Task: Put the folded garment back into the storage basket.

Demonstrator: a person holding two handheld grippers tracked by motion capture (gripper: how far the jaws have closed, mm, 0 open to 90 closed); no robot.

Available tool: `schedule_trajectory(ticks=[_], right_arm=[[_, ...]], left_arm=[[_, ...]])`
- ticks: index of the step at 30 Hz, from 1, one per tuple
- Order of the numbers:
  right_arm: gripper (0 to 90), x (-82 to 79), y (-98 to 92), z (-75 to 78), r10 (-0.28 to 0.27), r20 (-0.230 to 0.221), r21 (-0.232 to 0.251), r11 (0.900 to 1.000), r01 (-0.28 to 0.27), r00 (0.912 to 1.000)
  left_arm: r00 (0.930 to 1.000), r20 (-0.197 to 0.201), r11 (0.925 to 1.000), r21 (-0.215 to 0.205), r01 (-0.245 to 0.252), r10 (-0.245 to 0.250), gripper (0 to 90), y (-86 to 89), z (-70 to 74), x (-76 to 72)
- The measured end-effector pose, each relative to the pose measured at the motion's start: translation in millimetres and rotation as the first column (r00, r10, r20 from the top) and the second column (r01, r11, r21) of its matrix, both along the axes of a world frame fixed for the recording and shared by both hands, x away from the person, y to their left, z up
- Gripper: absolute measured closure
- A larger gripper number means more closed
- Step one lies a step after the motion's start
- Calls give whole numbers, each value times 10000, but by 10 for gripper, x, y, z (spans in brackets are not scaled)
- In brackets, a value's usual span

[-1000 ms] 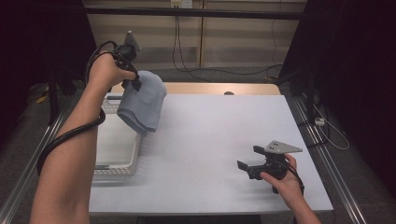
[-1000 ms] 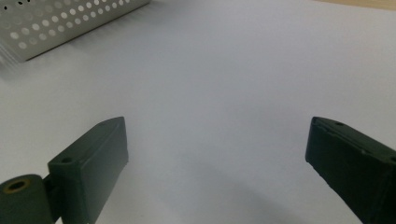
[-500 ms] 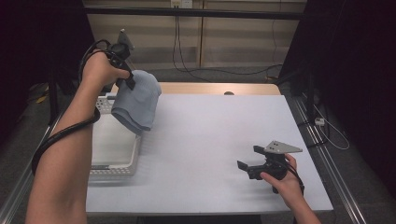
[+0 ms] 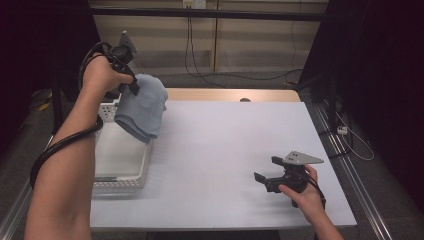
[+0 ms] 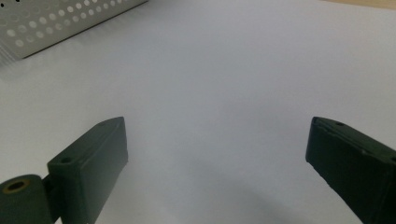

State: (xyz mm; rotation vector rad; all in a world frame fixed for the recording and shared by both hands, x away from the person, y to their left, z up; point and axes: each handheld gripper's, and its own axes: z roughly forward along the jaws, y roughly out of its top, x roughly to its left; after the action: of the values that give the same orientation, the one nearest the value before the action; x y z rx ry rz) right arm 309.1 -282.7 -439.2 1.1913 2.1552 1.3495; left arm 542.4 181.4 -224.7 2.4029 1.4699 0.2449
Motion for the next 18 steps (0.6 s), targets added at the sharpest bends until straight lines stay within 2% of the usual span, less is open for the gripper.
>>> schedule_trajectory(ticks=[7,8,17,18], right_arm=[[54,1,2,-3,6,-26,10,10000,-6,10000],[54,4,3,-8,16,-29,-13,10000,-16,10000],[54,24,6,-25,24,-112,16,10000,-24,9999],[54,27,6,-27,31,-118,16,10000,-31,9999]], left_arm=[[9997,198,9998,-126,-166,169,740,70,-13,23],[9992,270,9994,-179,-303,308,740,82,-21,30],[9988,371,9992,-227,-315,323,740,121,-11,98],[9982,481,9991,-221,-354,365,740,123,-9,107]])
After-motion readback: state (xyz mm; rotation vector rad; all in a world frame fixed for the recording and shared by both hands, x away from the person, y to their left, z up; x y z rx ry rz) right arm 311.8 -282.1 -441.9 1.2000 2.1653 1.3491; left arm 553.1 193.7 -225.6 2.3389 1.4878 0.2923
